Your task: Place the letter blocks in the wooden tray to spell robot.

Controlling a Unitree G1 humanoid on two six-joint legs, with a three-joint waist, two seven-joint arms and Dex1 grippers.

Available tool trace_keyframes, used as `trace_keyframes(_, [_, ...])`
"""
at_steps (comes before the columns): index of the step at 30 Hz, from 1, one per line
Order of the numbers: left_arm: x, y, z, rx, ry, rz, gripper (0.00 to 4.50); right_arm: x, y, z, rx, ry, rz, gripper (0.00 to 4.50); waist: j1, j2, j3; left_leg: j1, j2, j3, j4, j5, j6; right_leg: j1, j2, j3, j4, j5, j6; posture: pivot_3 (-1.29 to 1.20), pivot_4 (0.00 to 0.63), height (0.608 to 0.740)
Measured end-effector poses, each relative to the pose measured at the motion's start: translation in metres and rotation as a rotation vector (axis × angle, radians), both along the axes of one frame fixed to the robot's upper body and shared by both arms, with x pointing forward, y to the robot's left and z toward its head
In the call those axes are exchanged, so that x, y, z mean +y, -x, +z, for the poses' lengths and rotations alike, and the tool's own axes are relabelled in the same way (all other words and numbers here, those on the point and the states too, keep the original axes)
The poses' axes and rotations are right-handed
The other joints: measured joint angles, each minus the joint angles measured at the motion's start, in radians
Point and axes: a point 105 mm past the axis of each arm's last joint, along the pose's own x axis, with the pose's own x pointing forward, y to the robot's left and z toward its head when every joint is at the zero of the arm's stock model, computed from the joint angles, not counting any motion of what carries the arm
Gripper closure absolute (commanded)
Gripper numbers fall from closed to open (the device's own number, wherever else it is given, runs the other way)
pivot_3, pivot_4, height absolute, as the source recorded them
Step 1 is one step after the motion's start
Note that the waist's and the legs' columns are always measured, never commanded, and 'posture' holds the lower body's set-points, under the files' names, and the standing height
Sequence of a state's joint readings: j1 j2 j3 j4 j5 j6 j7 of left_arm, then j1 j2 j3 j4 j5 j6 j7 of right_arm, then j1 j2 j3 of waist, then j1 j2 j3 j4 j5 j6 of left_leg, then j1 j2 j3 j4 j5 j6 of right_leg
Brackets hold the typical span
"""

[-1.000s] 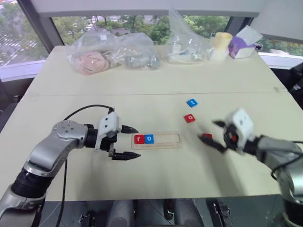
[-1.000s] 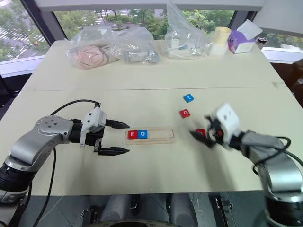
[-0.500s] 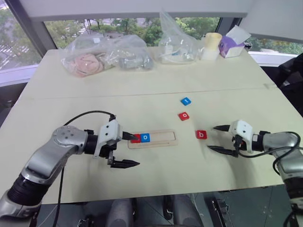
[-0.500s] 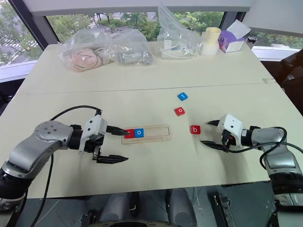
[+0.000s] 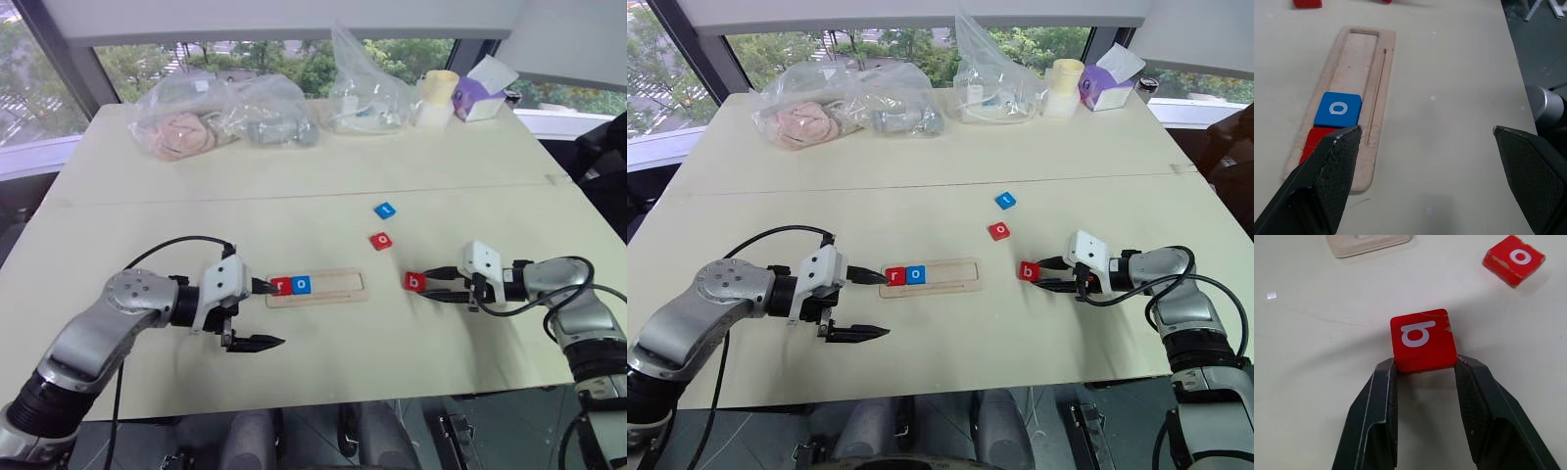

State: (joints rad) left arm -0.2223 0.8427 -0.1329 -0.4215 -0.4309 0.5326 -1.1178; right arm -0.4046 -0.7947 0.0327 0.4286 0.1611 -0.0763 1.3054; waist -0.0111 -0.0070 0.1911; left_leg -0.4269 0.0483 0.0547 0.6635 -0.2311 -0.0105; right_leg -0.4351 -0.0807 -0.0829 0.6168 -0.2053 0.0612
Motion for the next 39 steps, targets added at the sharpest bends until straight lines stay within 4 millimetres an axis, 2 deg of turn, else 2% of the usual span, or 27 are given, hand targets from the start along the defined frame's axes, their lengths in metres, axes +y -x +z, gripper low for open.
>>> trace_keyframes(5, [0.009, -0.007, 0.002, -0.009, -0.018, 0.034, 0.00, 0.027, 0.000, 0.018, -0.003, -0.001, 0.061, 3.41, 0.001, 0.000, 0.000, 0.000, 0.000, 0.000, 0.000, 0.000, 0.000, -0.001, 0.000, 0.000, 0.001, 0.000, 0.000, 0.00, 0.150, 0.740])
trace_keyframes(10, [0.031, -0.020, 0.008, -0.030, -0.047, 0.105, 0.00, 0.086, 0.011, 0.051, 0.005, -0.003, 0.240, 3.41, 0.001, 0.000, 0.000, -0.001, 0.001, 0.000, -0.001, 0.000, 0.000, -0.003, 0.000, 0.000, 0.002, 0.000, 0.000, 0.00, 0.150, 0.740])
trace_keyframes(15, [0.039, -0.021, 0.008, -0.028, -0.060, 0.115, 0.00, 0.124, 0.006, 0.050, 0.030, 0.010, 0.292, 3.41, 0.004, 0.000, 0.000, -0.004, 0.001, 0.000, -0.001, 0.000, 0.000, -0.005, -0.002, 0.001, 0.001, 0.000, -0.001, 0.00, 0.150, 0.740])
trace_keyframes(18, [0.039, -0.021, 0.007, -0.034, -0.060, 0.123, 0.00, 0.138, 0.004, 0.044, 0.042, 0.016, 0.299, 3.41, 0.006, 0.000, 0.000, -0.007, 0.000, 0.002, 0.000, 0.000, 0.000, -0.007, -0.001, 0.000, 0.001, 0.002, -0.004, 0.00, 0.150, 0.740])
trace_keyframes(25, [0.032, -0.018, 0.001, -0.026, -0.033, 0.153, 0.00, 0.145, 0.002, 0.027, 0.055, 0.088, 0.323, 3.41, 0.005, 0.000, 0.000, -0.008, 0.000, 0.002, 0.000, 0.000, 0.000, -0.008, 0.000, 0.000, 0.002, 0.002, -0.003, 0.00, 0.150, 0.740])
trace_keyframes(39, [0.020, -0.009, 0.007, -0.029, 0.004, 0.150, 0.00, 0.151, -0.009, 0.016, 0.060, 0.098, 0.297, 3.41, 0.001, 0.000, 0.000, -0.007, 0.000, 0.002, 0.000, 0.000, 0.000, -0.008, 0.000, 0.000, 0.003, 0.002, -0.003, 0.00, 0.150, 0.740])
